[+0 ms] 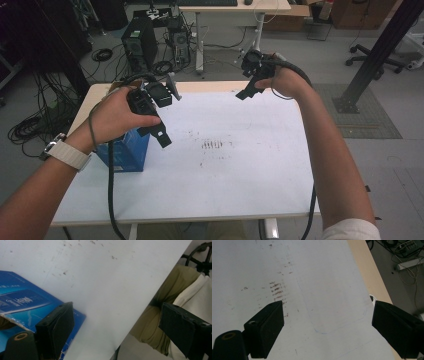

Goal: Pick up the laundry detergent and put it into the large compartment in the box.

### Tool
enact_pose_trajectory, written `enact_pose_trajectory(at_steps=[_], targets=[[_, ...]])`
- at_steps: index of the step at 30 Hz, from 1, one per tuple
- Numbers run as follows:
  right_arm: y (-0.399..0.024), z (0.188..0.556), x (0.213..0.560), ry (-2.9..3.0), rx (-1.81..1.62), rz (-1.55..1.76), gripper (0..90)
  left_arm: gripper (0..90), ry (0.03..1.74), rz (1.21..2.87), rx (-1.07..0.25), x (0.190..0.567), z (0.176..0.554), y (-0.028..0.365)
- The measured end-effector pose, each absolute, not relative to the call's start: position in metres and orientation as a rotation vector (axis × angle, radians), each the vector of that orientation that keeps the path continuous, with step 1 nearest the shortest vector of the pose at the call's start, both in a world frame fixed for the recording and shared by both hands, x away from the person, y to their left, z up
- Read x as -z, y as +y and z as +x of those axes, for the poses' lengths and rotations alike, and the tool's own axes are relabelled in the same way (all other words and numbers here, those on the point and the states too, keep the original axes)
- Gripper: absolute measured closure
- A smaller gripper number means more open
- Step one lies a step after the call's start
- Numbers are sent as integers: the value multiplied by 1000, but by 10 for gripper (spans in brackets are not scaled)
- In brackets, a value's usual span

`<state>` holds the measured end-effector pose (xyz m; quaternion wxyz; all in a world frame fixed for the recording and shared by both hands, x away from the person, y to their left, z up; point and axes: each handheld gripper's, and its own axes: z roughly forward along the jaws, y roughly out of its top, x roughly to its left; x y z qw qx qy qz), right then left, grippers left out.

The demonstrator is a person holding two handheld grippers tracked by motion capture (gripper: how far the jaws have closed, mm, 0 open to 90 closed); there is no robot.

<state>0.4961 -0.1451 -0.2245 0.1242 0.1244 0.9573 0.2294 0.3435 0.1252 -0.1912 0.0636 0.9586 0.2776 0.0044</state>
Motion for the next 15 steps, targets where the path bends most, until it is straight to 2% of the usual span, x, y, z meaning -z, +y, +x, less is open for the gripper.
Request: enact_pose_trajectory(at_steps=[9, 15], targets=[[-146, 495, 224, 2789, -668, 367, 110, 132, 709, 2939, 30, 199, 338, 117], [-146, 495, 225, 2790, -670, 365, 110, 133, 696, 2933, 31, 203, 337, 116]])
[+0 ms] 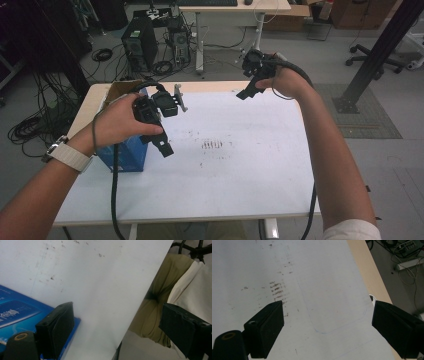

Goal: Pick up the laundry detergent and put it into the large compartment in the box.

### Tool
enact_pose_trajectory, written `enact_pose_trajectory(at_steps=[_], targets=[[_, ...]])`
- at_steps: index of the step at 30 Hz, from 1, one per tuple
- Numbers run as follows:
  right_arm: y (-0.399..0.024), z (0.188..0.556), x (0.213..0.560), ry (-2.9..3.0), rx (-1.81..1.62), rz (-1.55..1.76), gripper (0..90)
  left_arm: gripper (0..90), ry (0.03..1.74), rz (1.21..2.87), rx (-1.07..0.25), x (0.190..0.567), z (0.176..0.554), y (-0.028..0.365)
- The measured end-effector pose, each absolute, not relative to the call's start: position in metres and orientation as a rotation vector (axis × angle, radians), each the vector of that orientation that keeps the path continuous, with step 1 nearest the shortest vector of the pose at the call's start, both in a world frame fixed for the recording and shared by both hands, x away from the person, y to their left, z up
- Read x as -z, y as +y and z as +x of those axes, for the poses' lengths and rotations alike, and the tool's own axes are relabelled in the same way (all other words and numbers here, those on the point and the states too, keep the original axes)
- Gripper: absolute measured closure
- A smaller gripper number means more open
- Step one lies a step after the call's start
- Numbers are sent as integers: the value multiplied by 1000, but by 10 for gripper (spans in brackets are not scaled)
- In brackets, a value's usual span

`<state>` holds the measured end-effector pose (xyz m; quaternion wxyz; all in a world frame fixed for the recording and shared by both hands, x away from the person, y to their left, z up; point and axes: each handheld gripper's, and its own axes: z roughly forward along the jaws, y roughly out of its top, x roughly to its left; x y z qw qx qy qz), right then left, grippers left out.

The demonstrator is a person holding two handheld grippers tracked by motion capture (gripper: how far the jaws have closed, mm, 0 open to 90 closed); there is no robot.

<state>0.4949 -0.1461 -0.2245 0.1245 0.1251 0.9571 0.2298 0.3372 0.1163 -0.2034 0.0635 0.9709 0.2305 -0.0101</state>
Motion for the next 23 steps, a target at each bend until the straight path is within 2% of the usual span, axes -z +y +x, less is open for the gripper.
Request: enact_pose_trajectory(at_steps=[23], targets=[[-148, 495, 227, 2792, -665, 375, 110, 134, 716, 2914, 16, 203, 340, 119]])
